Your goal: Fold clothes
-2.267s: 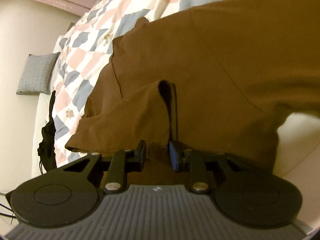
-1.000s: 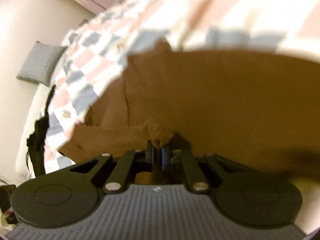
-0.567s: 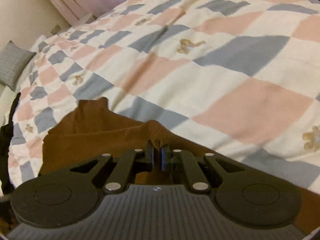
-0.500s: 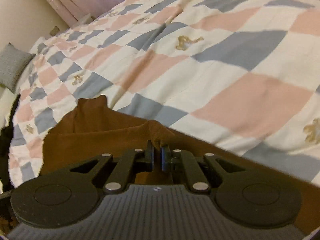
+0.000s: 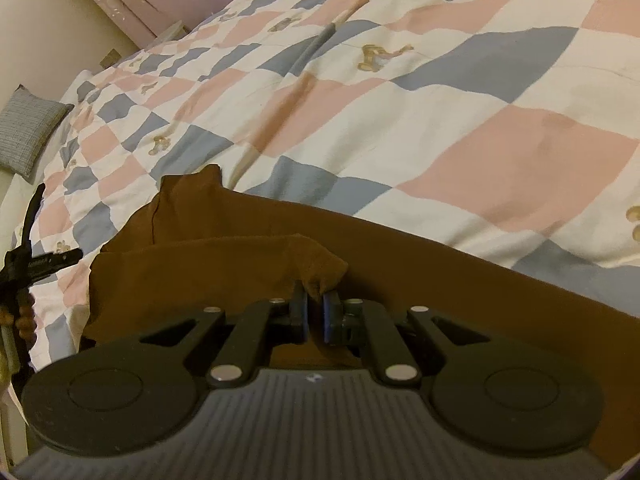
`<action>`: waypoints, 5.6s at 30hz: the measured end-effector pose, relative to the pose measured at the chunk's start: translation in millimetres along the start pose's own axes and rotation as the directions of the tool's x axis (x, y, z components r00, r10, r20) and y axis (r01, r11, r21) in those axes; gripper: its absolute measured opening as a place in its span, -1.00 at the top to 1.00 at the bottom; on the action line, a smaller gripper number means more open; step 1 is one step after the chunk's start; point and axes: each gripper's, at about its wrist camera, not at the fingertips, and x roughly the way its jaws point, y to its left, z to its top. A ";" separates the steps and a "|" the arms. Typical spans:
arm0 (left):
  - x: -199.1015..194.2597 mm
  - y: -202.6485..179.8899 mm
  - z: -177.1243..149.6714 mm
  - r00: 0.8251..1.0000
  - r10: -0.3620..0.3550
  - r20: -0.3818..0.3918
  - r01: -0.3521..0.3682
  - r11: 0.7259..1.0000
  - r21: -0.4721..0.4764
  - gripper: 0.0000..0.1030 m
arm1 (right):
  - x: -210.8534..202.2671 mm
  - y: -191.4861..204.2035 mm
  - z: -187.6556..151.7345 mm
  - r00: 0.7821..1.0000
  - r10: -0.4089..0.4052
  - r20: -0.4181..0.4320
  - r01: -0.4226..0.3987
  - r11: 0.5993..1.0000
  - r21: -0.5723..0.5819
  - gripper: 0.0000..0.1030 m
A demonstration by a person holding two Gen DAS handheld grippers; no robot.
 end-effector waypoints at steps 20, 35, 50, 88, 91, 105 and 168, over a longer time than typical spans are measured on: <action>66.4 9.2 16.4 0.993 0.053 -0.106 -0.043 0.994 0.099 0.47 | 13.8 -23.1 -3.5 0.995 -0.096 -0.021 0.097 0.992 0.077 0.69; -12.1 -30.2 -16.6 0.985 -0.127 -0.116 0.126 0.992 -0.019 0.48 | -10.1 -60.7 -31.5 0.998 -0.002 0.056 -0.022 0.906 0.423 0.16; -21.0 -68.3 -59.9 0.961 -0.224 -0.159 0.214 0.973 -0.082 0.47 | 8.8 98.8 -35.1 0.946 -0.266 0.187 0.311 0.908 -0.282 0.84; 31.9 -210.0 -35.1 0.713 -0.639 -0.288 0.620 0.767 -0.166 1.00 | 32.1 132.1 -96.6 0.973 -0.161 0.164 0.230 0.718 -0.657 0.49; 35.0 -191.9 -35.5 0.786 -0.530 -0.319 0.541 0.839 -0.061 0.96 | 43.2 136.8 -98.2 0.972 -0.203 0.121 0.231 0.709 -0.666 0.35; 33.1 -166.9 -36.2 0.784 -0.504 -0.363 0.545 0.838 0.014 0.66 | 27.5 110.3 -86.4 0.995 -0.077 0.065 0.097 0.916 -0.390 0.34; -23.9 -249.4 -71.3 0.813 -0.487 -0.320 0.557 0.811 0.181 0.55 | -203.8 -208.7 -224.3 0.788 -0.511 0.343 -0.044 0.510 0.859 -0.13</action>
